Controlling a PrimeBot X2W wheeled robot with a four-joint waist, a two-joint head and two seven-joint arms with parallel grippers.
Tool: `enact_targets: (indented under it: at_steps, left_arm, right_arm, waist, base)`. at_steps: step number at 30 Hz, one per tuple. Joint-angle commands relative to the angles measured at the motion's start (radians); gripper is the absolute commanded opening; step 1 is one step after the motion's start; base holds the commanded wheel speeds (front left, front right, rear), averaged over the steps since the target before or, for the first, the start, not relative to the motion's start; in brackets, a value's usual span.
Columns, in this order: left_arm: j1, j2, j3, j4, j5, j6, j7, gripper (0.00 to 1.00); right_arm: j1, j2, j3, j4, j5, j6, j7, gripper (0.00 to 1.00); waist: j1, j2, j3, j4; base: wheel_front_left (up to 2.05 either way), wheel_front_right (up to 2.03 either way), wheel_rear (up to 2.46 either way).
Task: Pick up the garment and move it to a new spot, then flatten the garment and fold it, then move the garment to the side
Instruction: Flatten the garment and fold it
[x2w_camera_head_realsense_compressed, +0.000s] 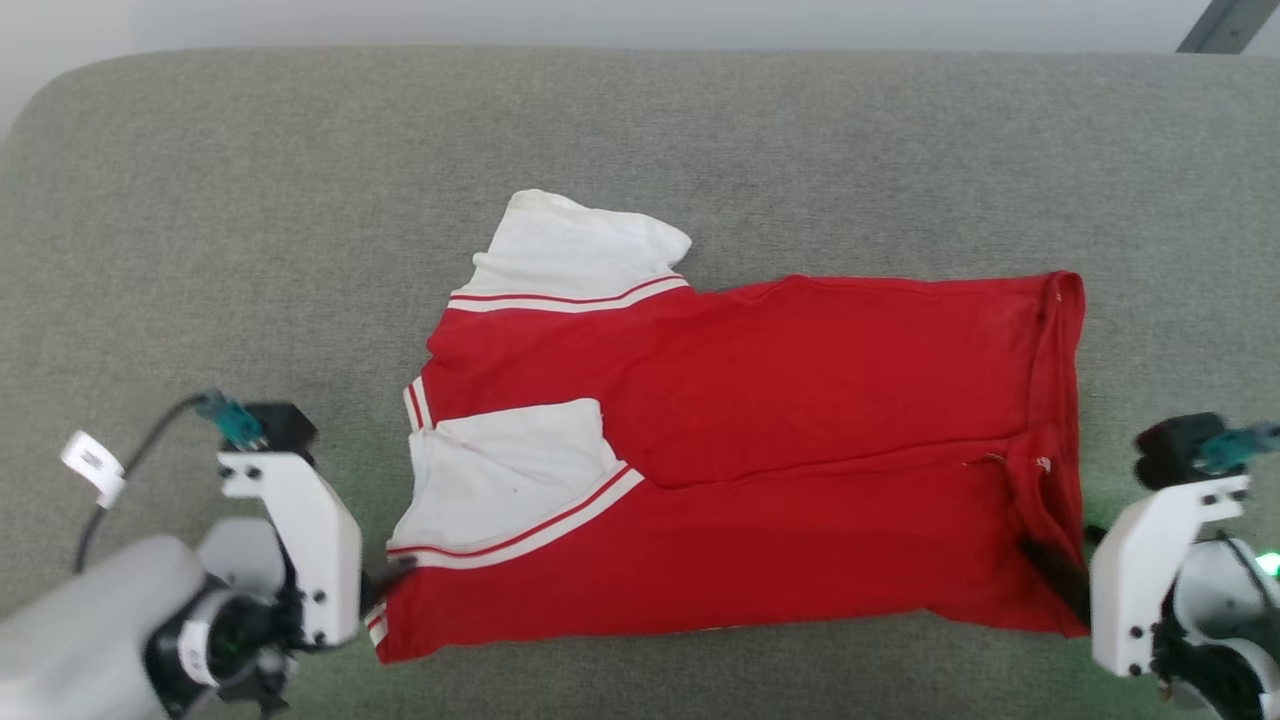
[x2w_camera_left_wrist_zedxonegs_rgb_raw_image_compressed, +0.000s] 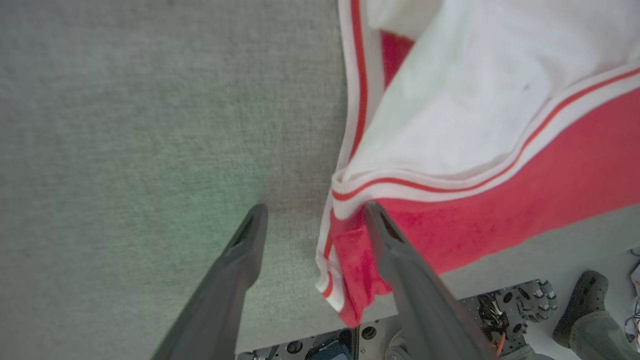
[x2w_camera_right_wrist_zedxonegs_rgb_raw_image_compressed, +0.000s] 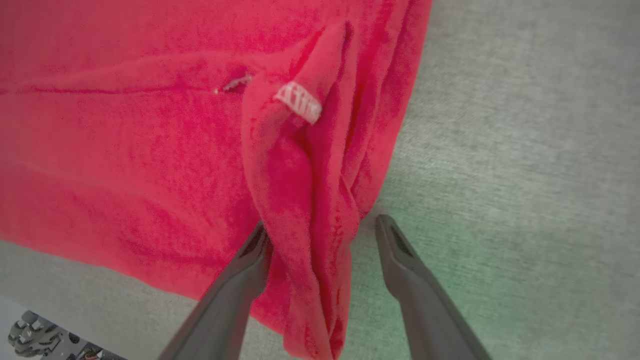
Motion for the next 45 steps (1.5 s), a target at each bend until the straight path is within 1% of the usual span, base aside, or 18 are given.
enact_targets:
  at_steps: [1,5,8,9,13,15,16,21,24,26,27,31,35,38,41,42,45]
  left_arm:
    - [-0.017,0.005,0.007,-0.005,0.010,0.003,0.003,1.00]
    - [-0.049,0.061,0.026,-0.065,0.026,0.022,0.014,1.00]
    - [-0.086,0.099,0.042,-0.103,0.040,0.030,0.021,1.00]
    - [-0.099,0.107,0.049,-0.109,0.045,0.029,0.021,1.00]
    - [-0.159,0.129,0.067,-0.093,0.089,0.004,0.014,1.00]
    - [-0.193,0.119,0.072,-0.073,0.099,-0.016,0.017,1.00]
    - [-0.227,0.114,0.085,-0.040,0.112,-0.036,0.010,1.00]
    - [-0.312,0.085,0.099,0.067,0.149,-0.099,0.005,1.00]
    - [-0.357,0.056,0.104,0.134,0.162,-0.137,0.006,1.00]
    - [-0.389,0.039,0.101,0.182,0.174,-0.163,0.008,1.00]
    - [-0.419,0.025,0.097,0.233,0.188,-0.187,0.013,1.00]
    - [-0.469,-0.005,0.090,0.339,0.203,-0.224,0.039,1.00]
    - [-0.504,-0.039,0.082,0.437,0.202,-0.243,0.074,1.00]
    - [-0.525,-0.061,0.069,0.508,0.213,-0.248,0.102,1.00]
    - [-0.526,-0.097,0.058,0.575,0.206,-0.252,0.126,1.00]
    - [-0.526,-0.097,0.058,0.575,0.206,-0.252,0.126,1.00]
    - [-0.516,-0.137,0.045,0.637,0.189,-0.258,0.168,1.00]
  right_arm:
    - [0.010,0.001,-0.008,-0.003,0.003,-0.003,-0.007,1.00]
    - [0.031,0.022,-0.041,-0.081,0.005,-0.002,-0.044,1.00]
    - [0.038,0.042,-0.064,-0.143,-0.008,-0.002,-0.088,1.00]
    - [0.038,0.050,-0.064,-0.161,-0.013,-0.002,-0.108,1.00]
    - [0.022,0.096,-0.069,-0.224,-0.036,-0.002,-0.217,1.00]
    - [0.010,0.112,-0.064,-0.248,-0.058,-0.002,-0.275,1.00]
    - [-0.009,0.127,-0.064,-0.269,-0.088,-0.002,-0.343,1.00]
    - [-0.064,0.175,-0.056,-0.298,-0.165,-0.002,-0.504,1.00]
    - [-0.093,0.207,-0.051,-0.303,-0.198,-0.002,-0.578,1.00]
    - [-0.105,0.220,-0.043,-0.296,-0.208,-0.002,-0.606,1.00]
    - [-0.116,0.229,-0.025,-0.290,-0.214,-0.002,-0.618,1.00]
    - [-0.131,0.240,0.001,-0.282,-0.203,-0.002,-0.625,1.00]
    - [-0.142,0.247,0.022,-0.271,-0.195,-0.002,-0.622,1.00]
    - [-0.155,0.246,0.036,-0.266,-0.194,-0.002,-0.608,1.00]
    - [-0.169,0.238,0.054,-0.258,-0.189,-0.002,-0.588,1.00]
    - [-0.169,0.238,0.054,-0.258,-0.189,-0.002,-0.588,1.00]
    - [-0.202,0.228,0.075,-0.231,-0.172,-0.002,-0.561,1.00]
  waist:
    - [0.0000,0.0000,-0.001,-0.002]
    - [0.0000,0.0000,-0.005,-0.017]
    - [0.0000,0.0000,-0.002,-0.041]
    - [0.0000,0.0000,0.000,-0.050]
    - [0.0000,0.0000,0.014,-0.096]
    - [0.0000,0.0000,0.024,-0.119]
    - [0.0000,0.0000,0.036,-0.146]
    - [0.0000,0.0000,0.067,-0.212]
    - [0.0000,0.0000,0.087,-0.246]
    - [0.0000,0.0000,0.103,-0.265]
    - [0.0000,0.0000,0.121,-0.285]
    - [0.0000,0.0000,0.154,-0.315]
    - [0.0000,0.0000,0.183,-0.332]
    - [0.0000,0.0000,0.199,-0.338]
    - [0.0000,0.0000,0.214,-0.340]
    - [0.0000,0.0000,0.214,-0.340]
    - [0.0000,0.0000,0.225,-0.338]
  base:
    - [0.00,0.00,0.00]
    - [0.00,0.00,0.00]
    - [0.00,0.00,0.00]
    - [0.00,0.00,0.00]
    - [0.00,0.00,0.00]
    - [0.00,0.00,0.00]
    - [0.00,0.00,0.00]
    - [0.00,0.00,0.00]
    - [0.00,0.00,0.00]
    - [0.00,0.00,0.00]
    - [0.00,0.00,0.00]
    - [0.00,0.00,0.00]
    - [0.00,0.00,0.00]
    - [0.00,0.00,0.00]
    - [0.00,0.00,0.00]
    - [0.00,0.00,0.00]
    - [0.00,0.00,0.00]
